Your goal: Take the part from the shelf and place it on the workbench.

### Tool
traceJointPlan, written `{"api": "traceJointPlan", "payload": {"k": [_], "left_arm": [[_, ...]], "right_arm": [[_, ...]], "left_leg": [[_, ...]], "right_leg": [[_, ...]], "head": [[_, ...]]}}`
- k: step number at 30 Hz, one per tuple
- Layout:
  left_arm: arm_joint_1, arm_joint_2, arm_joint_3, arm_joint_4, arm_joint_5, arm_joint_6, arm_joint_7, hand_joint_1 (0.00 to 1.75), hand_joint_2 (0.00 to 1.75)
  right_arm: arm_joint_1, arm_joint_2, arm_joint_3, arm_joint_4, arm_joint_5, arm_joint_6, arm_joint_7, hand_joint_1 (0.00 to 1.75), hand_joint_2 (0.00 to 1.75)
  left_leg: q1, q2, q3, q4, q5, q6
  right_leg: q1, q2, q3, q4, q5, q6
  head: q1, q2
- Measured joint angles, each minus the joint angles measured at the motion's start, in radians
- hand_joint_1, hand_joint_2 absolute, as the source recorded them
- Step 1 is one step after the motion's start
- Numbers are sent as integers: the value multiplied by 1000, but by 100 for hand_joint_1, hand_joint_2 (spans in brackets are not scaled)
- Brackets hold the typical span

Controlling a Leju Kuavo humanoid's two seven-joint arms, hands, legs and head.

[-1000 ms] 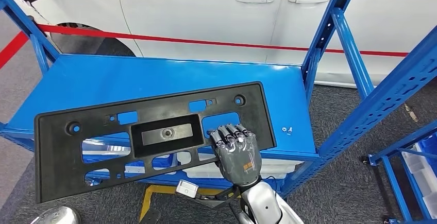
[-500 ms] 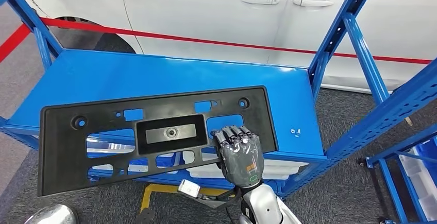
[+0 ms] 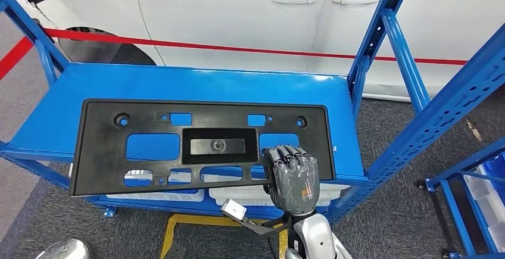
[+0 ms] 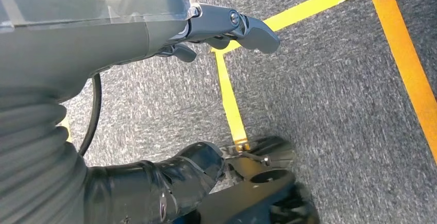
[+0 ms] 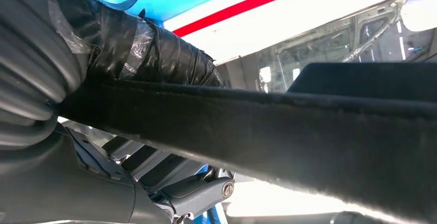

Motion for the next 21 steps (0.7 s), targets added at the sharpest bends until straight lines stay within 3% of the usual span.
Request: {"api": "traceJointPlan", "payload": {"k": [2,3,4,5,7,9,12,13,14,16,18,19,21], "left_arm": [[1,0,0,0,-1,-1,0,0,175],[2,0,0,0,-1,-2,1,0,175],[3,0,0,0,-1,-3,1,0,175],[3,0,0,0,-1,-4,1,0,175],[2,0,0,0,-2,-5,1,0,175],[-1,0,0,0,-3,-5,1,0,175],[1,0,0,0,-4,-5,1,0,175],[1,-1,0,0,-4,-4,1,0,175],[0,-1,0,0,-4,-5,0,0,175],[-1,-2,0,0,-4,-5,0,0,175],[0,-2,0,0,-5,-5,0,0,175],[0,-2,0,0,-5,-5,0,0,175],[0,-3,0,0,-5,-8,-1,0,175]], "right_arm": [[6,2,-8,-2,-3,0,-6,171,175],[10,2,-12,-2,-5,0,-7,171,175],[13,2,-15,-2,-7,0,-9,171,175],[15,2,-18,-2,-8,0,-11,171,175],[17,5,-23,-3,-11,0,-16,171,175],[17,9,-29,-4,-12,0,-19,171,175],[18,11,-36,-6,-12,0,-22,171,175],[19,11,-39,-6,-12,0,-23,171,175],[19,11,-42,-6,-12,0,-24,171,175],[21,11,-46,-7,-14,0,-27,171,175],[25,11,-50,-6,-15,0,-30,171,175],[27,11,-53,-6,-16,0,-32,171,175],[27,11,-57,-6,-17,0,-34,171,175]], "left_leg": [[1,0,-53,128,-60,-6],[1,0,-65,162,-68,-7],[1,0,-59,157,-56,-7],[1,0,-33,113,-28,-4],[0,0,43,-29,30,4],[-5,0,81,-111,53,13],[-7,0,78,-123,64,28],[-4,2,77,-128,71,35],[-1,3,76,-133,77,42],[0,5,68,-136,85,49],[0,5,58,-132,90,49],[0,6,53,-129,91,48],[1,5,44,-119,91,45]], "right_leg": [[2,-1,-5,1,2,-4],[3,-2,-6,1,3,-4],[3,-2,-7,2,3,-5],[3,-1,-6,4,3,-4],[5,0,-7,7,4,-1],[7,1,-11,10,7,7],[7,1,-17,11,12,25],[6,1,-23,24,0,31],[6,1,-36,54,-24,36],[2,1,-83,168,-96,43],[-3,1,-122,272,-140,49],[-5,1,-119,278,-135,51],[-10,0,-56,178,-81,52]], "head": [[0,0],[0,0],[0,0],[0,0],[0,0],[0,0],[0,0],[1,0],[1,0],[3,0],[3,0],[3,0],[3,0]]}}
